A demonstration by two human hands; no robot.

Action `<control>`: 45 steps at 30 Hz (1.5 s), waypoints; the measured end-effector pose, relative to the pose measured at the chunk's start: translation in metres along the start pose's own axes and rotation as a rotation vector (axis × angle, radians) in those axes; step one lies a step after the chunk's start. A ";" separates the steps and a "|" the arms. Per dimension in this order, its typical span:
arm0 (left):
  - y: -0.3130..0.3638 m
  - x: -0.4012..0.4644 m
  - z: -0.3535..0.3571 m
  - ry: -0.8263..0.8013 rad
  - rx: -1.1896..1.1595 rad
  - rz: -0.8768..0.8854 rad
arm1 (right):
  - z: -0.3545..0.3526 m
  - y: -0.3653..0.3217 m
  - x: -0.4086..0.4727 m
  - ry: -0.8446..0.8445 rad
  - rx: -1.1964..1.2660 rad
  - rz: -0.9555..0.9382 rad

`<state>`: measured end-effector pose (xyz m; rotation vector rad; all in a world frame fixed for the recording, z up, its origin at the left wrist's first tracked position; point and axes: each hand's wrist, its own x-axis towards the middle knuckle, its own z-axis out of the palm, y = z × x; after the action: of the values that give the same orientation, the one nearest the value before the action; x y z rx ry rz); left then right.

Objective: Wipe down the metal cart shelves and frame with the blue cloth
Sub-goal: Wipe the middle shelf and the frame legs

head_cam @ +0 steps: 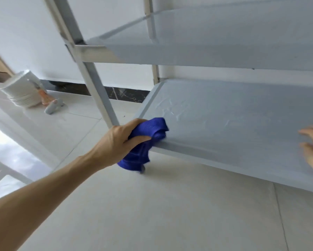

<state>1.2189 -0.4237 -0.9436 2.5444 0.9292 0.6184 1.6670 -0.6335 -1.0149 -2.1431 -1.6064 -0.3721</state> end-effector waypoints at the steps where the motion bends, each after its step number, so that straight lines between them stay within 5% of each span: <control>1: 0.003 -0.002 -0.009 -0.017 -0.084 -0.050 | 0.010 -0.015 0.003 -0.001 -0.025 0.037; 8: 0.002 -0.042 -0.086 0.019 -0.707 -0.375 | 0.037 -0.198 0.045 -0.105 0.186 -0.383; 13: -0.014 -0.072 -0.150 0.033 -0.829 -0.540 | 0.051 -0.223 0.035 -0.201 0.062 -0.523; 19: -0.018 -0.053 -0.154 0.398 -1.145 -0.459 | 0.044 -0.223 0.031 -0.232 -0.111 -0.561; 25: 0.006 0.026 -0.102 0.493 -0.843 -0.148 | 0.040 -0.223 0.035 -0.260 -0.151 -0.616; 33: -0.015 0.065 -0.042 0.851 -0.709 -0.189 | 0.045 -0.225 0.034 -0.260 -0.085 -0.529; 42: -0.064 0.008 0.039 0.448 -0.951 -0.457 | 0.047 -0.226 0.035 -0.291 -0.141 -0.536; 45: -0.054 0.013 0.020 0.490 -0.853 -0.409 | 0.044 -0.228 0.035 -0.294 -0.149 -0.534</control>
<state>1.2106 -0.3796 -0.9821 1.4282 1.0016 1.2095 1.4575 -0.5291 -0.9957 -1.9073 -2.3927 -0.3560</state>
